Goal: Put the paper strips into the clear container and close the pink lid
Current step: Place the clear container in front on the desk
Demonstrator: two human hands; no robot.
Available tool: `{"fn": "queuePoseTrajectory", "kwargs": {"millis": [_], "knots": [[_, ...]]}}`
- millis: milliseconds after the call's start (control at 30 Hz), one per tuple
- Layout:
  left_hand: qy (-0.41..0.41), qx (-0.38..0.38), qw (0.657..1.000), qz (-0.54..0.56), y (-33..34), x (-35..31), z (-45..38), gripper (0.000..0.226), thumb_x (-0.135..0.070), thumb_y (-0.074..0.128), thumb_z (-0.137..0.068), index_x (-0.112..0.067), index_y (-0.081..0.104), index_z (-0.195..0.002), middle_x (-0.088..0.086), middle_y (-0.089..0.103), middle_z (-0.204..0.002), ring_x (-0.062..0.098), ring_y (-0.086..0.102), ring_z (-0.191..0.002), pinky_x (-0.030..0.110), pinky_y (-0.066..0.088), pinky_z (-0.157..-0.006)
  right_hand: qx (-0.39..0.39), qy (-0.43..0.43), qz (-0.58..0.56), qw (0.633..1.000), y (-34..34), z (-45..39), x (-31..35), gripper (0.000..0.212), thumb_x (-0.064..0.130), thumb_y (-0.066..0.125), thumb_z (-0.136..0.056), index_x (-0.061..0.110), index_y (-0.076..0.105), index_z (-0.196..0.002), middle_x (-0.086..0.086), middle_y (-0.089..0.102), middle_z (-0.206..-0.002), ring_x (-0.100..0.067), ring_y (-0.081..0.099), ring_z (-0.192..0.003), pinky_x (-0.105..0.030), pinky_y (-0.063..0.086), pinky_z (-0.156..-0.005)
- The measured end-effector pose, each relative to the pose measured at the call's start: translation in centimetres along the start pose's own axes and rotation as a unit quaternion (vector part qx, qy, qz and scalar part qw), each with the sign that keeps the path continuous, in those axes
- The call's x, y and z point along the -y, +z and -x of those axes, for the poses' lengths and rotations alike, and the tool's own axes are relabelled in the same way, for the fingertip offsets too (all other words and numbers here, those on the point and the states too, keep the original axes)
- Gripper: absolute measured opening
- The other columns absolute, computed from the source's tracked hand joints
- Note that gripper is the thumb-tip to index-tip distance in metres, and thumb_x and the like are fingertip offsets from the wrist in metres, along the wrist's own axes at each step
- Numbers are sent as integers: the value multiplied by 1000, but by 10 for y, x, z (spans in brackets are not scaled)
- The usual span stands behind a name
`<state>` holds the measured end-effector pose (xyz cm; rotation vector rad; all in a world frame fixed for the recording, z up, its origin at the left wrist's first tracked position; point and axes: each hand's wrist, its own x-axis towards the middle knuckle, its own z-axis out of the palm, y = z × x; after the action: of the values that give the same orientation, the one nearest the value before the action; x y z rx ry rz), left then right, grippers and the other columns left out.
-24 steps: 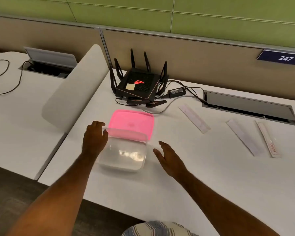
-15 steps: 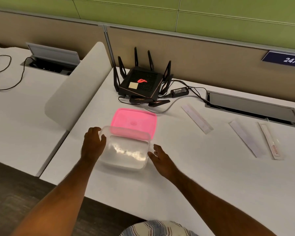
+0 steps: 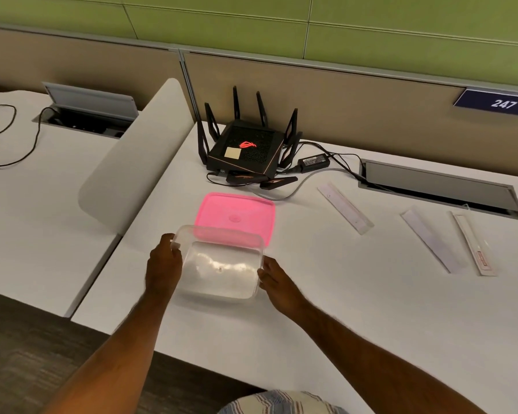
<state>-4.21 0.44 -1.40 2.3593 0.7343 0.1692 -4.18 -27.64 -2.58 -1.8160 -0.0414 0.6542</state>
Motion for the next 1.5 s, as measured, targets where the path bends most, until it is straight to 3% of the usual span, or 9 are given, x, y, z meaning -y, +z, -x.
{"fn": "queuePoseTrajectory", "kwargs": {"millis": [133, 267, 433, 600, 767, 1000, 1267, 1500], "knots": [[18, -14, 1000, 5, -5, 0, 4, 38, 0, 50, -90, -15, 57, -124, 7, 74, -110, 33, 68, -104, 43, 55, -87, 4, -11, -6, 1000, -1, 5, 3, 39, 40, 43, -99, 18, 48, -131, 20, 56, -93, -7, 57, -93, -57, 46, -105], [17, -21, 1000, 5, -7, -8, 5, 37, -4, 52, -90, -20, 60, -122, 5, 74, -109, 33, 68, -102, 38, 54, -82, -9, -17, -5, 1000, -7, 13, 9, 39, 31, 43, -105, 18, 44, -142, 4, 63, -127, -19, 64, -114, -53, 46, -107], [36, -26, 999, -6, -6, -26, 9, 25, -20, 54, -97, -23, 62, -121, 11, 73, -104, 38, 68, -96, 41, 56, -75, -32, -21, -21, 999, -26, 22, 9, 41, 25, 43, -108, 17, 42, -148, -3, 58, -142, -22, 64, -120, -53, 45, -108], [67, -15, 998, -8, 4, -50, 16, 26, -20, 56, -97, -25, 63, -122, 9, 73, -99, 36, 69, -92, 32, 49, -68, -53, -25, -66, 996, -53, 32, 2, 36, 16, 43, -108, 17, 49, -143, -2, 63, -135, -22, 61, -123, -55, 47, -106], [81, -3, 997, 6, 22, -80, 26, 28, -22, 57, -98, -23, 62, -125, 11, 74, -109, 35, 69, -99, 39, 55, -81, -77, -22, -114, 990, -82, 43, -9, 35, 10, 43, -107, 14, 52, -141, -6, 64, -133, -27, 61, -124, -56, 48, -106], [106, 26, 994, 27, 53, -120, 45, 27, -21, 58, -98, -19, 63, -124, 11, 74, -109, 33, 70, -97, 34, 52, -77, -110, -21, -174, 978, -132, 65, -21, 31, 3, 44, -105, 14, 58, -131, -7, 67, -127, -17, 67, -114, -31, 59, -89], [146, 66, 986, 44, 93, -170, 71, 27, -18, 59, -98, -13, 63, -125, 12, 73, -110, 30, 70, -98, 27, 48, -76, -155, -14, -176, 972, -190, 93, -44, 31, 5, 46, -105, 9, 58, -132, -10, 69, -124, -25, 67, -115, -45, 57, -97], [135, 112, 982, 64, 126, -207, 102, 28, -16, 59, -98, -15, 63, -125, 10, 73, -112, 27, 69, -101, 26, 49, -76, -185, -10, -161, 970, -236, 119, -76, 31, 7, 48, -103, 17, 63, -128, -1, 72, -116, -20, 70, -108, -34, 60, -85]]}}
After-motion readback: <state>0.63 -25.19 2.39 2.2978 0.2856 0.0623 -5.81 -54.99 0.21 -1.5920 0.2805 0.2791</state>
